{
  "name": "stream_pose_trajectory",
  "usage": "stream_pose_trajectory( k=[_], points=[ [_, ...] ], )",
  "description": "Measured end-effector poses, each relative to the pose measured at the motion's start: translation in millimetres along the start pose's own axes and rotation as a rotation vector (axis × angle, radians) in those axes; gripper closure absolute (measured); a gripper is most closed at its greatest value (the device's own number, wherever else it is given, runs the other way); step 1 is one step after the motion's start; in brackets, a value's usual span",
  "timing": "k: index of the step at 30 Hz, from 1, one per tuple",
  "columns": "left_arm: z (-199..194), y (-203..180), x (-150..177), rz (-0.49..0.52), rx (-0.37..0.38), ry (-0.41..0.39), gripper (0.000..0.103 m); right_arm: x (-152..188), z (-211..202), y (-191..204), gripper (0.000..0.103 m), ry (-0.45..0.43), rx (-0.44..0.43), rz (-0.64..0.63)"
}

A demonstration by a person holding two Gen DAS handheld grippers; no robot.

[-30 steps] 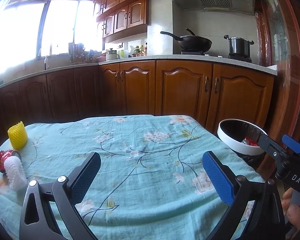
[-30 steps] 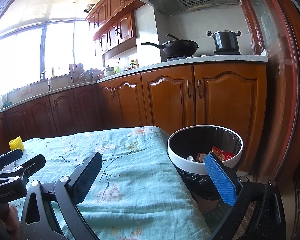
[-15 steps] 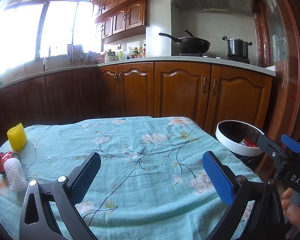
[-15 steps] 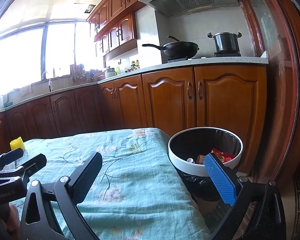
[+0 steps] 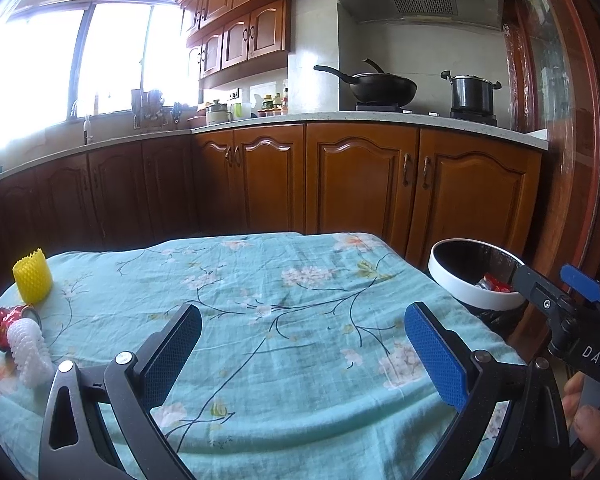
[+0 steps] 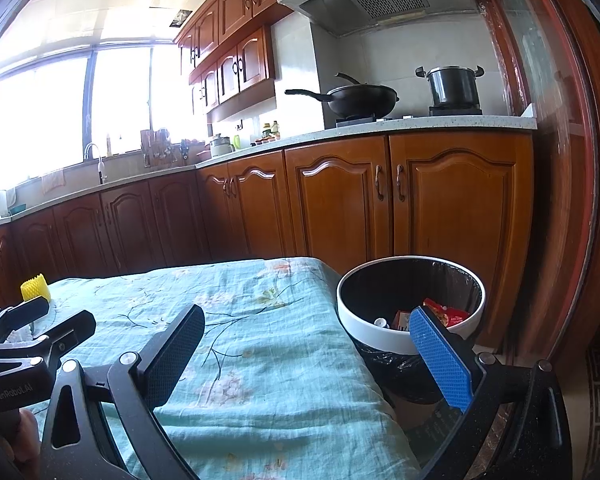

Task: Collect trash

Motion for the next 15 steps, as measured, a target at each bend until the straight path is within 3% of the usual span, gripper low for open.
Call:
stream_pose_trajectory(
  k=[15],
  points=[
    [-0.2,0.1,0.4,0.001,0.003,0.001,0.001,-2.1,-1.8,0.7,0.0,-0.003,-0.003,0.003]
  ],
)
Point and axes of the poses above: each gripper's, at about its wrist camera, not at the fingertips, and z roughly the way its jaws point, y to its left, x to its underside, the point moved 1 cm from there along z, roughly the way its jaws point, and after that the axes turned 8 degrees about -x, right-handed, at the moved point
